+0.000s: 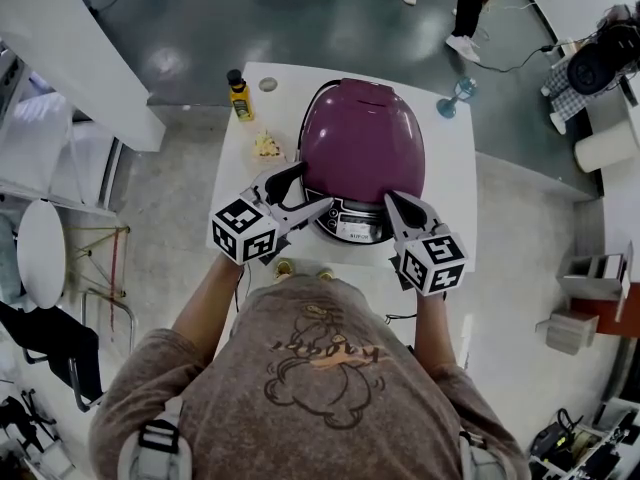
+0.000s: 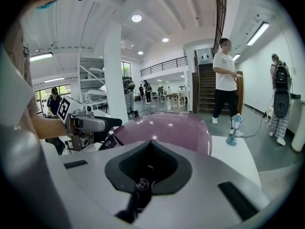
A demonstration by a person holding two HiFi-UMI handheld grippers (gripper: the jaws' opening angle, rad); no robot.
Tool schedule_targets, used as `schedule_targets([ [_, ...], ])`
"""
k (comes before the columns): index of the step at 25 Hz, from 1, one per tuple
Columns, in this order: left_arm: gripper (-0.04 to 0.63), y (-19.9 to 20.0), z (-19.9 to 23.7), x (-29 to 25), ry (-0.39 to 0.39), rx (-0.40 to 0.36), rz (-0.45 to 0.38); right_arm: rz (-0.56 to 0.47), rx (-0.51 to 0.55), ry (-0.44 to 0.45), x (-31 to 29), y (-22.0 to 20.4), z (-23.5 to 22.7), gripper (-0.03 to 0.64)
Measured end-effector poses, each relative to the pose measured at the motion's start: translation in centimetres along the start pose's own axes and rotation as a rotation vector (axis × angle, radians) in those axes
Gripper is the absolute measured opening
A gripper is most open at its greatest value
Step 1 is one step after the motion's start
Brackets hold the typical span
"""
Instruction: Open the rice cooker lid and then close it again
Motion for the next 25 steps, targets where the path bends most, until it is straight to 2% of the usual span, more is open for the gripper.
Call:
schedule_targets([
  [12, 0.345, -0.47, 0.22, -0.08, 0.010, 0.012, 0.002, 0.063, -0.009, 0.011, -0.30, -0.10, -0.03, 0.002],
  [19, 0.345, -0.51, 0.34, -0.03, 0.002, 0.019, 0.001, 0.088, 0.020, -0.029, -0.39, -0.05, 0.51, 0.002],
  [25, 0.345, -0.50, 0.55, -0.03, -0.010, 0.019, 0.008, 0.125, 0.001, -0.012, -0.53, 0.14, 0.35, 0.001],
])
Point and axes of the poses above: the fingertips, and each gripper's own axes: x backward along the fingers, z to its left, y out of its top, the point moved 8 cm from there along x, backward along the fingers
